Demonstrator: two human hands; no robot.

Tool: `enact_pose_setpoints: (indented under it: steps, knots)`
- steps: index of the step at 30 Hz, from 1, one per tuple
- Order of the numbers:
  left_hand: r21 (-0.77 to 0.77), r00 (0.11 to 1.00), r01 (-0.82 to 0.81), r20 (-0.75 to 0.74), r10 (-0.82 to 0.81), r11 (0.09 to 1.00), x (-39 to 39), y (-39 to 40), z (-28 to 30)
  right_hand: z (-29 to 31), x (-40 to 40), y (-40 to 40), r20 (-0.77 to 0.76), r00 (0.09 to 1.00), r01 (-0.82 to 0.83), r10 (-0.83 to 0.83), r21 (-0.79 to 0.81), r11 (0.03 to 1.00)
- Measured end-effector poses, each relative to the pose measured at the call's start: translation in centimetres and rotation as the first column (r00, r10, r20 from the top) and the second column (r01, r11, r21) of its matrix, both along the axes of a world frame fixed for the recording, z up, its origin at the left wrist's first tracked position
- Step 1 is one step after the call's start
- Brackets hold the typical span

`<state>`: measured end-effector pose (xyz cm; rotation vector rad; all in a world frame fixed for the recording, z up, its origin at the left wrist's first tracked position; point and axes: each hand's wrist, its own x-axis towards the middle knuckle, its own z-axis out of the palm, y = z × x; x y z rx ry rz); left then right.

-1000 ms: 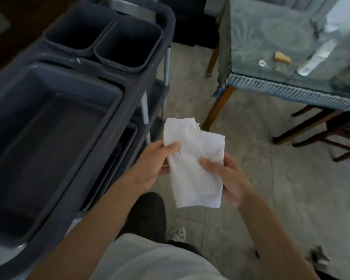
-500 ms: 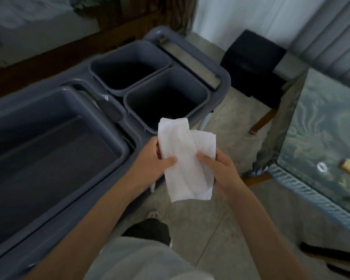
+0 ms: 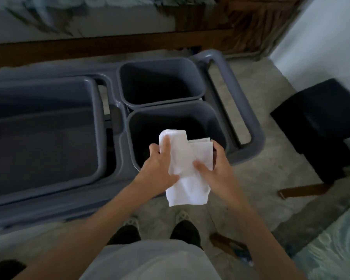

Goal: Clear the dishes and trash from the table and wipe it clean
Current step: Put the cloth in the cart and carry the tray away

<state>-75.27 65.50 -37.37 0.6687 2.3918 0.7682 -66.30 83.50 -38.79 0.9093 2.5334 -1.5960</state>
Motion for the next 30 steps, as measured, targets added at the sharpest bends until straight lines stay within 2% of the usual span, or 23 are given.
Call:
enact_pose_setpoints:
  steps: [3, 5, 9, 12, 15, 18, 23, 26, 30]
  knots:
    - [-0.158, 0.996, -0.045, -0.088, 0.032, 0.986, 1.6, 0.9, 0.1, -0.8, 0.3, 2.7, 0.034, 0.982, -0.188, 0.185, 0.130, 0.974]
    - [-0.247, 0.989, -0.116, -0.121, 0.088, 0.962, 2.7, 1.2, 0.2, -0.9, 0.6, 4.3, 0.059, 0.954, -0.299, 0.294, 0.151, 0.942]
    - [-0.299, 0.951, -0.245, -0.260, 0.169, 0.922, 4.4, 2.0, -0.3, 0.2, 0.6, 7.2, -0.010, 0.891, -0.419, 0.453, 0.362, 0.833]
    - [-0.321, 0.922, -0.238, -0.372, 0.109, 0.917, 5.2, 2.2, -0.7, 0.8, 0.3, 7.7, -0.052, 0.775, -0.517, 0.630, 0.521, 0.679]
    - [-0.305, 0.883, -0.095, -0.466, -0.062, 0.948, 5.5, 2.6, -1.4, 0.7, 0.0, 5.2, -0.004, 0.637, -0.596, 0.771, 0.632, 0.495]
    - [-0.339, 0.849, -0.008, -0.500, -0.172, 0.941, 5.1, 2.5, -2.8, -0.5, 0.2, 2.5, 0.148, 0.593, -0.637, 0.792, 0.688, 0.348]
    - [-0.255, 0.795, -0.058, -0.596, -0.110, 0.965, 4.4, 2.6, -4.3, -2.7, -1.5, 2.5, 0.245, 0.589, -0.555, 0.770, 0.815, 0.165]
    - [-0.222, 0.784, -0.075, -0.615, -0.080, 0.972, 4.4, 2.8, -4.5, -2.7, -2.2, 2.4, 0.287, 0.584, -0.566, 0.760, 0.814, 0.128]
    - [-0.294, 0.809, -0.124, -0.583, -0.074, 0.948, 5.0, 3.0, -5.1, -2.4, -2.2, 2.3, 0.296, 0.571, -0.569, 0.765, 0.815, 0.109]
